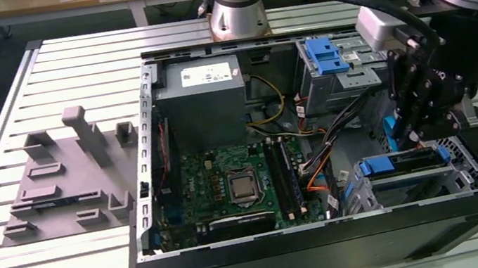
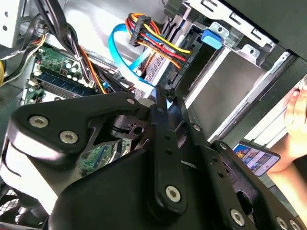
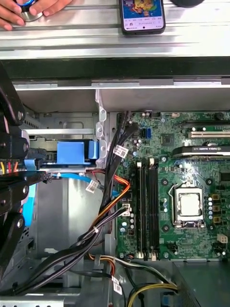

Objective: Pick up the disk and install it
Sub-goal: 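Insert the second disk wire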

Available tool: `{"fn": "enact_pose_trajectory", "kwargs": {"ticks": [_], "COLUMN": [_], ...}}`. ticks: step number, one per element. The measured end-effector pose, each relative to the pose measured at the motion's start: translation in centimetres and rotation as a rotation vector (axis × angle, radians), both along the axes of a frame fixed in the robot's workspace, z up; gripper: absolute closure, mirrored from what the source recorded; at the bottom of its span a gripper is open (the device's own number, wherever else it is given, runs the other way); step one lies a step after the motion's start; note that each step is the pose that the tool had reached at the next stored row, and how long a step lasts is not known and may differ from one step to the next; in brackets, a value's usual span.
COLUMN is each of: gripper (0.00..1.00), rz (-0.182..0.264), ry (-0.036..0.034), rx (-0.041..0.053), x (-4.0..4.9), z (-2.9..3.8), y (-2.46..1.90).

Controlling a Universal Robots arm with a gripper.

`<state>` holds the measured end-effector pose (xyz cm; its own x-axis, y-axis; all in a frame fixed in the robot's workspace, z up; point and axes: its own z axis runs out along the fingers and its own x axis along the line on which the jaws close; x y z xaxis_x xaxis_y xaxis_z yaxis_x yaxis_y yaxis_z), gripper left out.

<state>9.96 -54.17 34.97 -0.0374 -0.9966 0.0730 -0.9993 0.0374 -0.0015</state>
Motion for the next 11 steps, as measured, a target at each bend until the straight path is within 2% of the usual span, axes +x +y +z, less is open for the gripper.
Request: {"fn": "enact_pose_trajectory", "kwargs": {"ticks": [4, 5, 11], "gripper": [0.77, 0.84, 0.84], "rz": [0.000, 0.000, 0.000], "ry": [0.0000, 0.0000, 0.0000], "rx": [0.0001, 0.0001, 0.0001], "x": [0.15, 0.20, 0.51], "z": [-0.08, -0.10, -0.25], "y": [-0.13, -0.15, -0.29]}}
